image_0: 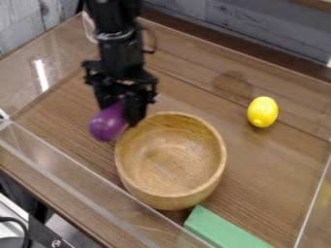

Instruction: Put the purple eggplant in the brown bowl

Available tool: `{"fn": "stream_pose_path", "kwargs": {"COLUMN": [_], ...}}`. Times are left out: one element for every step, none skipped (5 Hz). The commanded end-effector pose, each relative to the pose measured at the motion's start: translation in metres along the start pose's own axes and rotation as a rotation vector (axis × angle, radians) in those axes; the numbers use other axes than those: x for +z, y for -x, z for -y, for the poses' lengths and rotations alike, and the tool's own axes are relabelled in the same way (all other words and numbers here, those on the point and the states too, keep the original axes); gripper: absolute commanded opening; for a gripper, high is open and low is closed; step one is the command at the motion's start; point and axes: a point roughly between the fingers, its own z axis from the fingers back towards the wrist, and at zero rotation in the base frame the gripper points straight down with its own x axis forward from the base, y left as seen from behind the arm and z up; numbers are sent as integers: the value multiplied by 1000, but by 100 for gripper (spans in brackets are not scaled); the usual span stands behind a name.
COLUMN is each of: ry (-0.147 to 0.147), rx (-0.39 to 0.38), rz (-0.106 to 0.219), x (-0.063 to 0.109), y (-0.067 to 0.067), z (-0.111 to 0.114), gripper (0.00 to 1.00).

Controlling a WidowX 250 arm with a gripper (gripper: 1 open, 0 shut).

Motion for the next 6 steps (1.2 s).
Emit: {"fn": "stream_pose_path", "kwargs": {"ry": [-4,-10,-16,-22,-26,-28], "rx": [-28,-30,-28,-25,-23,-18], "rz": [62,52,43,36,29,25], "x": [12,0,-11,-22,-32,-37], "y": [-9,-9,-10,-12,-14,-16], "z": [23,25,24,22,20,18], "gripper": [0,0,0,0,0,0]}}
